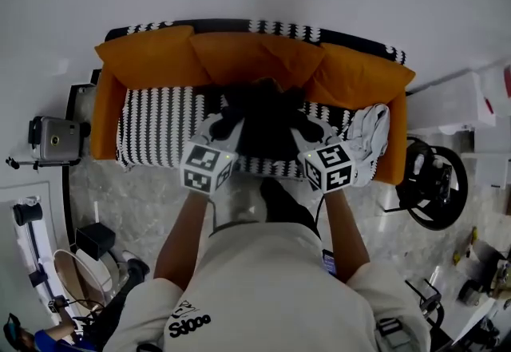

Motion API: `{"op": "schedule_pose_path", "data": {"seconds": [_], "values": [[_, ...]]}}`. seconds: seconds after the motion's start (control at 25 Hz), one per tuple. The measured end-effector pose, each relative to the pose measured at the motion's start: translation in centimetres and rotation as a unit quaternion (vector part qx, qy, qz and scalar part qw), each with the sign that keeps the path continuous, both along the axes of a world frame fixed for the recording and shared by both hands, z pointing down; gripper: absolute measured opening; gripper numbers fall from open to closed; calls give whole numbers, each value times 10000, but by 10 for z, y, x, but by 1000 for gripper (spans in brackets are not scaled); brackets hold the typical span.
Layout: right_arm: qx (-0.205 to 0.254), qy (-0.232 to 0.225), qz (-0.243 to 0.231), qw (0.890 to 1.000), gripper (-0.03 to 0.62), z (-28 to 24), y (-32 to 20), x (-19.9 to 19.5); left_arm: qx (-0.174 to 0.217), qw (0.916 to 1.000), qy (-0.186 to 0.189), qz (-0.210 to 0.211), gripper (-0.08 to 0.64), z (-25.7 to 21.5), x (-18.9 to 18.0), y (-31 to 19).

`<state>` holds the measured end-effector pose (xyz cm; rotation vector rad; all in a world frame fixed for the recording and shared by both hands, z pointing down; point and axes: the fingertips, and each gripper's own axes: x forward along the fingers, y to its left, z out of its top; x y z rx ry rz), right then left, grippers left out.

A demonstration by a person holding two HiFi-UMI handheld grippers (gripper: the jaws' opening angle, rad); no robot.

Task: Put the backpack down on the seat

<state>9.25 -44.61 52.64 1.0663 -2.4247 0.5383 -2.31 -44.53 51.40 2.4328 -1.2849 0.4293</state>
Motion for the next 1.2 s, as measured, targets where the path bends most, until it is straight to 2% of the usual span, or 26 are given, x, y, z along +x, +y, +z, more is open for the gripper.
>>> {"op": "schedule_pose_path", "data": {"seconds": [0.6, 1.2], "values": [[-611, 72, -139, 9980, 46, 61, -66, 9, -588, 9981, -170, -68, 25, 59, 9, -73], [-785, 4, -577, 9952, 72, 105, -109, -4, -866, 9943, -345, -525, 28, 97, -11, -126]]}}
